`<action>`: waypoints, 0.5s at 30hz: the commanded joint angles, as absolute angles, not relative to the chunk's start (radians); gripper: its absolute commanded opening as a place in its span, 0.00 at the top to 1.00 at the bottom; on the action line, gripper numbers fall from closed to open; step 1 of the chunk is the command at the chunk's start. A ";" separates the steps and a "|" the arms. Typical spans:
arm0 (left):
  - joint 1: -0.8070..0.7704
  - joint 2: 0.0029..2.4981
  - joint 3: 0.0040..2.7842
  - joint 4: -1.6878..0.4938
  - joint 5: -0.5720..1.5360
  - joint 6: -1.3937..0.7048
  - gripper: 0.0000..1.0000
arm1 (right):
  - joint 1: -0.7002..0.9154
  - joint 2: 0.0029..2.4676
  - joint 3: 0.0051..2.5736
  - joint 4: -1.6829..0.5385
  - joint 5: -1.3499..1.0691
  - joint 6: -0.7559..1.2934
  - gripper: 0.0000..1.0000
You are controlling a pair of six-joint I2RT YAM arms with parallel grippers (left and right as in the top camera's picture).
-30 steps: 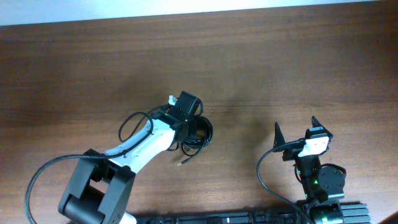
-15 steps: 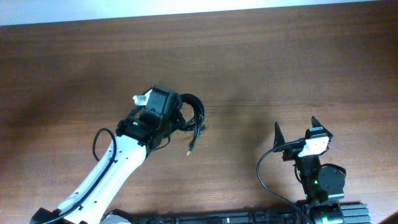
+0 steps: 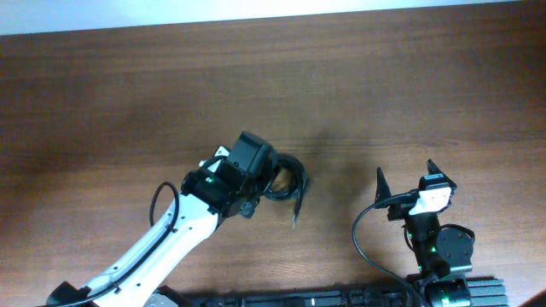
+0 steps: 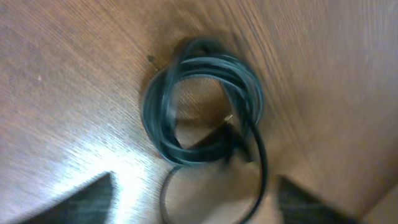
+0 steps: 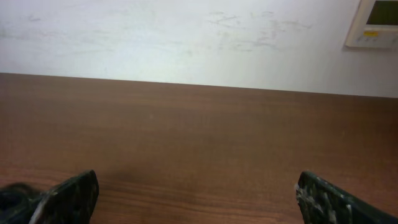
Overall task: Untangle cables
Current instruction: 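Grasp the cable coil with the left gripper and lift it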
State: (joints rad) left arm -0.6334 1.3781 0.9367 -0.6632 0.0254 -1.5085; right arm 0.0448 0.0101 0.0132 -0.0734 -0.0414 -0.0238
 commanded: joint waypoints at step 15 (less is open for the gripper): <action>-0.627 1.780 0.936 -0.288 0.041 0.599 0.49 | 0.052 0.004 0.006 -0.075 -0.033 -0.022 0.00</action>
